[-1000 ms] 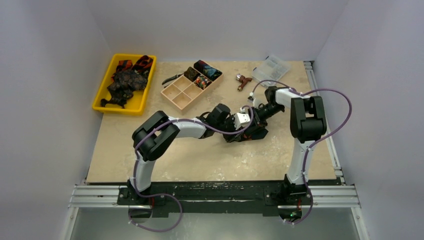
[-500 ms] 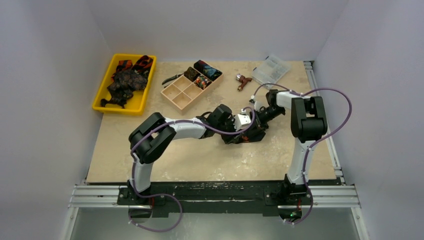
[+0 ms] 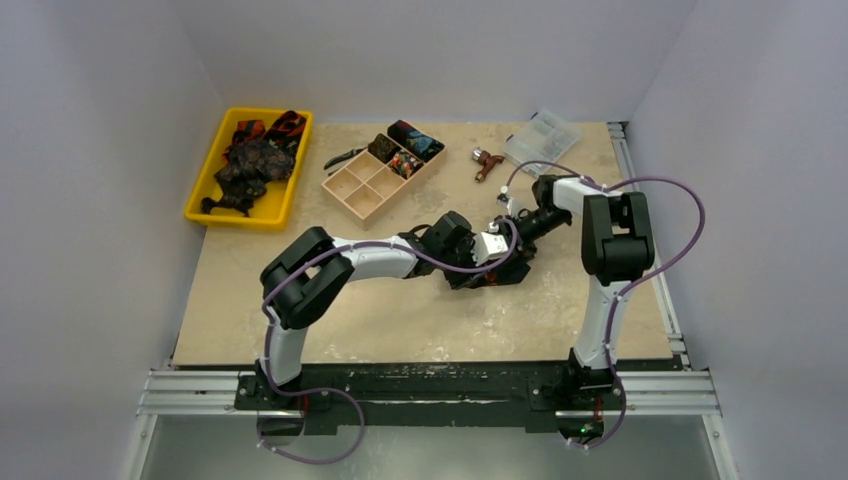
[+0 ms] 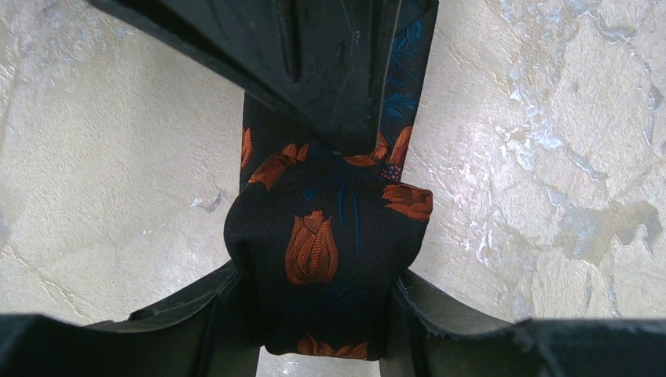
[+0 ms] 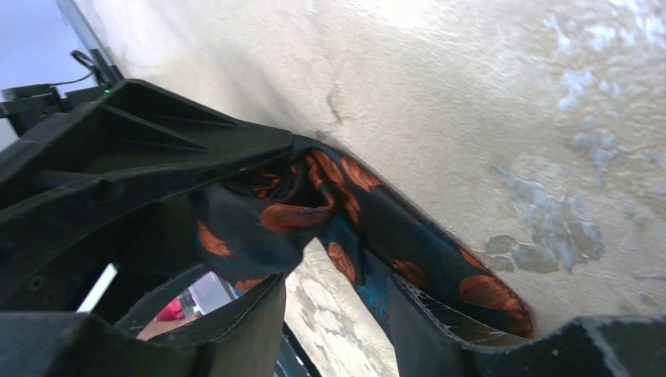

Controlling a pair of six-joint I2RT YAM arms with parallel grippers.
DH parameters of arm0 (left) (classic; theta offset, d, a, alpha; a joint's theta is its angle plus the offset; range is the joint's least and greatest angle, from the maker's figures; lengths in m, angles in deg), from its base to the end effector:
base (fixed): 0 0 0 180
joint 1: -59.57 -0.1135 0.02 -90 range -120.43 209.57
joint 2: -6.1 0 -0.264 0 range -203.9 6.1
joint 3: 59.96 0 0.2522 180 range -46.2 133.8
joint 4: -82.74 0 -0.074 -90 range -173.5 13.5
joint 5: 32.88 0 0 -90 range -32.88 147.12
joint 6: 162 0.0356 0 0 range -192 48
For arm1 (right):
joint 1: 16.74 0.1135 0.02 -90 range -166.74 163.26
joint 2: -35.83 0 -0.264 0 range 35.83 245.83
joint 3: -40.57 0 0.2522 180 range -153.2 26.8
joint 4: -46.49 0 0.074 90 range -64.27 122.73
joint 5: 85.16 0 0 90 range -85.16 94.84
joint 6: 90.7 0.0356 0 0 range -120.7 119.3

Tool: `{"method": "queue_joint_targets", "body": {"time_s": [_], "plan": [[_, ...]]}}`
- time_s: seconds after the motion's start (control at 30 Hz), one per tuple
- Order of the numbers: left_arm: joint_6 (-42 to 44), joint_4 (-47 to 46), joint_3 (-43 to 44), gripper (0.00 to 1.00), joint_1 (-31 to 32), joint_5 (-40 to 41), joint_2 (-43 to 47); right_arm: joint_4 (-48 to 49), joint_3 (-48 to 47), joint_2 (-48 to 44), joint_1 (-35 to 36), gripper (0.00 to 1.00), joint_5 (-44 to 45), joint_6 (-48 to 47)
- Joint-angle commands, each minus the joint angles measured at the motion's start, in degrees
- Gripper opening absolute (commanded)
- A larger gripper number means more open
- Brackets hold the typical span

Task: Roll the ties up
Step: Roll the tie at the center of the board.

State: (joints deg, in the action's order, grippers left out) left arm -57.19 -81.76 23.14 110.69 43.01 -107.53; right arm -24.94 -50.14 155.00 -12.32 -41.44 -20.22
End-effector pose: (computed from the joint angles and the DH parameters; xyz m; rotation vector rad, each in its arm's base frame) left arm 0.2559 -0.3312 0.1491 1.4192 1.9660 -0.5894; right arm 0.3504 0.0529 0.1267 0.4845 -2.7896 -1.2309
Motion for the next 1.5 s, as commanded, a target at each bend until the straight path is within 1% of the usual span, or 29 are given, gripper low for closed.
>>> {"method": "queue_joint_targets", "body": {"time_s": [0.0, 0.17, 0.3, 0.33, 0.37, 0.43, 0.47, 0.5, 0.53, 0.67, 0.8, 0.87, 0.93, 1.13, 1.23, 1.3, 1.4, 1.47], "plan": [[2.2, 10.8, -0.5, 0.30, 0.0, 5.0, -4.0, -3.7, -2.2, -3.9, -0.2, 0.51, -6.7, -3.9], [1.6, 11.2, 0.9, 0.33, 0.2, 5.0, -5.0, -2.2, -0.4, -4.0, 0.7, 0.56, -12.7, 0.2], [1.7, 11.4, 1.2, 0.35, 0.5, 4.9, -5.2, 0.9, -0.7, -1.6, 2.7, 0.58, -13.1, 2.8], [1.7, 11.5, 1.3, 0.35, 0.5, 4.8, -5.3, 1.6, -1.1, -1.2, 3.3, 0.57, -12.7, 3.4], [1.6, 11.7, 1.3, 0.35, 0.5, 4.9, -5.3, 2.1, -1.5, -0.7, 3.9, 0.55, -11.6, 3.4], [1.7, 11.7, 1.2, 0.36, 0.5, 4.8, -5.0, 2.5, -1.8, -0.1, 4.4, 0.47, -8.5, 3.2], [1.7, 11.7, 1.1, 0.37, 0.5, 4.6, -4.8, 2.5, -1.5, 0.2, 4.3, 0.42, -7.3, 2.7], [1.5, 11.8, 1.1, 0.38, 0.4, 3.9, -4.7, 2.3, -1.4, 0.5, 4.4, 0.35, -5.7, 2.1], [1.0, 11.6, 1.1, 0.39, 0.2, 2.7, -4.6, 2.1, -1.3, 0.9, 4.3, 0.26, -4.0, 1.5], [-2.3, 9.2, 0.7, 0.48, -1.4, -5.1, -3.9, 2.3, -0.5, 2.2, 4.1, 0.00, 1.7, -0.5], [-4.7, 1.2, -1.5, 0.54, -2.8, -11.0, -2.0, 4.2, 0.7, 2.5, 3.7, 0.00, 5.5, -1.7], [-6.1, -5.8, -3.6, 0.57, -3.9, -15.8, -0.8, 5.4, 1.2, 2.4, 3.6, 0.00, 7.5, -2.0], [-7.9, -12.2, -5.4, 0.58, -4.7, -18.9, -0.1, 6.5, 1.6, 2.5, 3.4, 0.00, 10.0, -2.4], [-10.7, -23.4, -6.0, 0.60, -5.0, -20.9, -2.6, 8.5, 1.6, 3.0, 3.5, 0.00, 15.0, -2.6], [-10.5, -27.7, -6.1, 0.60, -4.7, -21.6, -4.3, 9.5, 1.6, 3.2, 3.5, 0.00, 16.7, -1.6], [-8.6, -29.0, -6.3, 0.61, -4.2, -21.6, -4.9, 9.9, 1.7, 3.4, 3.4, 0.00, 18.0, -1.0], [-5.3, -29.4, -6.5, 0.61, -3.7, -21.6, -5.6, 10.0, 2.0, 3.0, 3.6, 0.00, 20.6, -0.6], [-2.7, -28.7, -6.9, 0.60, -3.4, -21.2, -5.6, 10.0, 2.0, 2.8, 3.6, 0.00, 22.0, -0.2]]}}
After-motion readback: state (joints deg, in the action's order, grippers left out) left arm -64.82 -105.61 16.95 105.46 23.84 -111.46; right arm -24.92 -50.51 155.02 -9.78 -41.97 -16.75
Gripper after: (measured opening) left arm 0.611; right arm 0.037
